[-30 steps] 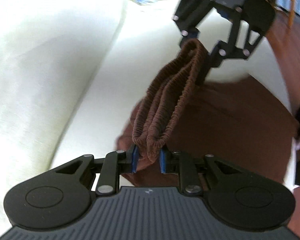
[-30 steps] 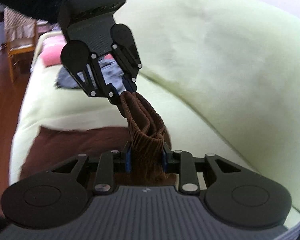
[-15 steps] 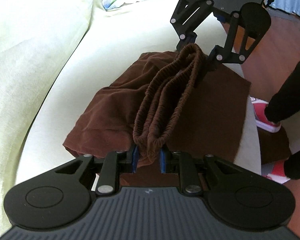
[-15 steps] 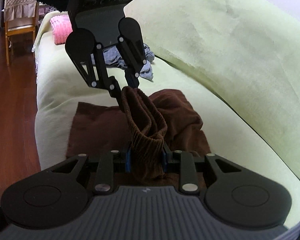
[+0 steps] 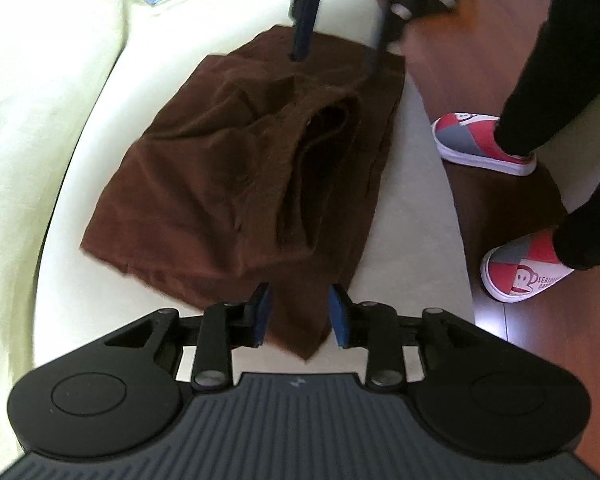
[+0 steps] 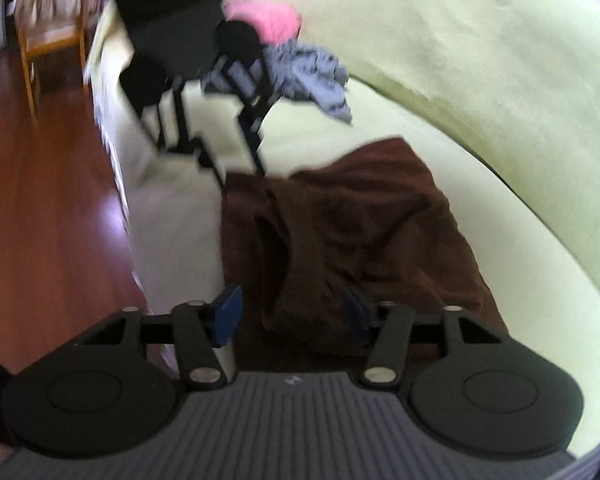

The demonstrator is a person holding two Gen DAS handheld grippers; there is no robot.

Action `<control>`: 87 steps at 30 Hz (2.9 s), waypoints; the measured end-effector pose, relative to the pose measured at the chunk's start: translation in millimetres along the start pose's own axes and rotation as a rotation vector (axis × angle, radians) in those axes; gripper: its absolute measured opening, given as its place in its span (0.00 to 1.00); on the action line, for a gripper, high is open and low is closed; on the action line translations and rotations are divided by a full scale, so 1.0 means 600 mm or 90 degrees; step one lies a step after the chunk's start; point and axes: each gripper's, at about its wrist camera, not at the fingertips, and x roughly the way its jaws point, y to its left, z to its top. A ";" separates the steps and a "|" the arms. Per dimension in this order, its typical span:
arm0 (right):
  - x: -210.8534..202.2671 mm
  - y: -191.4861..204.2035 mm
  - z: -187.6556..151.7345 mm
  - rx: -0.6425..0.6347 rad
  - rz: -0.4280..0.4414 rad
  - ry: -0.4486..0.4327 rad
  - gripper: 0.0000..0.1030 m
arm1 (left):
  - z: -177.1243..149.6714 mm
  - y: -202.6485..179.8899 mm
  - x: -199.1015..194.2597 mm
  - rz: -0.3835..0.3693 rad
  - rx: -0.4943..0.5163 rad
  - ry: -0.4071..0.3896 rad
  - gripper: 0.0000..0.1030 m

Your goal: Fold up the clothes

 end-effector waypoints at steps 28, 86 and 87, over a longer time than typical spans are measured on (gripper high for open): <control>0.027 -0.061 -0.092 0.915 -0.094 -0.034 0.46 | -0.119 0.119 0.034 -0.127 -1.037 0.024 0.35; 0.096 -0.114 0.008 0.578 -0.142 0.028 0.32 | -0.020 0.110 -0.003 -0.001 -0.636 0.067 0.32; 0.082 -0.120 0.012 0.571 -0.147 0.018 0.38 | -0.016 0.119 -0.017 0.009 -0.627 0.056 0.32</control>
